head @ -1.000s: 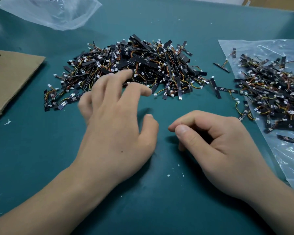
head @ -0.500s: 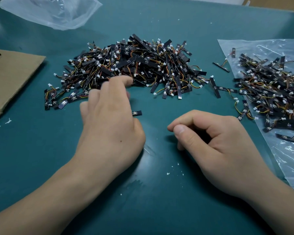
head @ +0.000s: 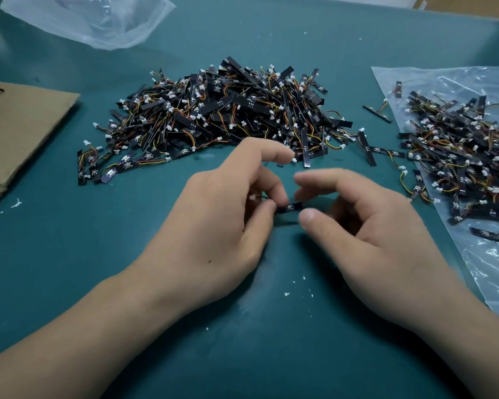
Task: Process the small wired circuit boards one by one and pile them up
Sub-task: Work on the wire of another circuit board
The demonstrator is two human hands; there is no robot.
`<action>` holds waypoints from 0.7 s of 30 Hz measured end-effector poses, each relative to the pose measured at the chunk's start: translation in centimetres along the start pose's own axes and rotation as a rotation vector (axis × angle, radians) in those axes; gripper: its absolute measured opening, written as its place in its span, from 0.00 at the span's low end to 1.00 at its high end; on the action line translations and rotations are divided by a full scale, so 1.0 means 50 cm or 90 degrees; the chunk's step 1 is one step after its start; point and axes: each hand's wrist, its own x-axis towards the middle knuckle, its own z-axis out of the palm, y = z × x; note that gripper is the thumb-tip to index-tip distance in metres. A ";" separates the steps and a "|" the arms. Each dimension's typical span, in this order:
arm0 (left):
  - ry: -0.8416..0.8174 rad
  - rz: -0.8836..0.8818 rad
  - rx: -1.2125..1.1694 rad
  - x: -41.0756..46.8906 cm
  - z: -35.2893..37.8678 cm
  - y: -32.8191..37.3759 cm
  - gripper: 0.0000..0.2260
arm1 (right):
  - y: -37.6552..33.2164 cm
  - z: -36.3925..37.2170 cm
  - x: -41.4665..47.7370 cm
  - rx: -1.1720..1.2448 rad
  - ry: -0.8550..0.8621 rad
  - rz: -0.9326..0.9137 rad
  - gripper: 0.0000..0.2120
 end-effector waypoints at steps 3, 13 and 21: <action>-0.010 0.045 -0.027 0.000 -0.001 0.001 0.23 | -0.001 0.000 -0.002 -0.031 -0.032 -0.016 0.05; 0.003 -0.085 -0.100 0.008 -0.004 0.006 0.08 | 0.004 -0.003 0.005 0.083 0.009 0.020 0.05; -0.107 -0.058 -0.098 0.001 -0.011 0.014 0.08 | -0.002 -0.008 0.003 0.131 -0.020 0.005 0.06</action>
